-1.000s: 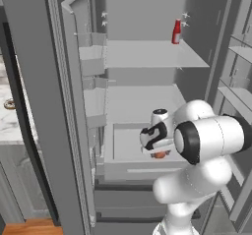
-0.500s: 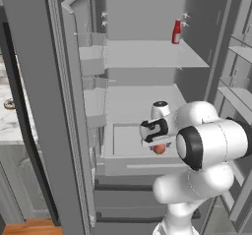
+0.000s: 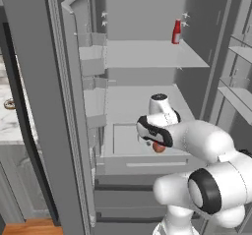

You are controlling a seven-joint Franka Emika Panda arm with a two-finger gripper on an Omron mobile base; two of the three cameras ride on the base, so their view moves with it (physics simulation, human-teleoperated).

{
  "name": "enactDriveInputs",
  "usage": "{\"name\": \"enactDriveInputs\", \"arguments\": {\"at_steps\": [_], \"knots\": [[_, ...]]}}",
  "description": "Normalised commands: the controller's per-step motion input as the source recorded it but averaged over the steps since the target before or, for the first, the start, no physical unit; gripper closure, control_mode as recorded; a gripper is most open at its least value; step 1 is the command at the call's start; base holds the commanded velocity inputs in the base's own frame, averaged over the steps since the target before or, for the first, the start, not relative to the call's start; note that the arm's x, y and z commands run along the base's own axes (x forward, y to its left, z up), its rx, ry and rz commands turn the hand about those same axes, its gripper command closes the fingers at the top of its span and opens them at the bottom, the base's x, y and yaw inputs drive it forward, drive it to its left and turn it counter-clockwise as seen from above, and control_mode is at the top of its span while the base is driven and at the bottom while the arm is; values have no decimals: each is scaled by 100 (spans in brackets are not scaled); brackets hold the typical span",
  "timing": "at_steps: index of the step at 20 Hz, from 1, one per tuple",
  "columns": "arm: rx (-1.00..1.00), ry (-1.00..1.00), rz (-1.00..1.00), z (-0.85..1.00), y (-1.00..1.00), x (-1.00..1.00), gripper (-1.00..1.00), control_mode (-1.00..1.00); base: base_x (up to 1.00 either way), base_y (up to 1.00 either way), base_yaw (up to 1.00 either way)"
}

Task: Place the onion and squash inside the fridge drawer. Close the drawer after placing the vegetables.

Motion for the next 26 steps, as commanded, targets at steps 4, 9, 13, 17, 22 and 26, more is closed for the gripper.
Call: {"name": "enactDriveInputs", "arguments": {"at_steps": [4,9,13,17,22,26], "knots": [[0,-8,0,37,31,-91,-100,-100,0,0,0],[0,-8,0,23,23,-95,-100,-100,0,0,0],[0,-3,0,11,32,-65,-100,-100,0,0,0],[0,0,0,-2,35,-18,-100,-100,0,0,0],[0,0,0,-19,36,-1,-100,-100,0,0,0],[0,0,0,-28,20,5,-100,-100,0,0,0]]}}
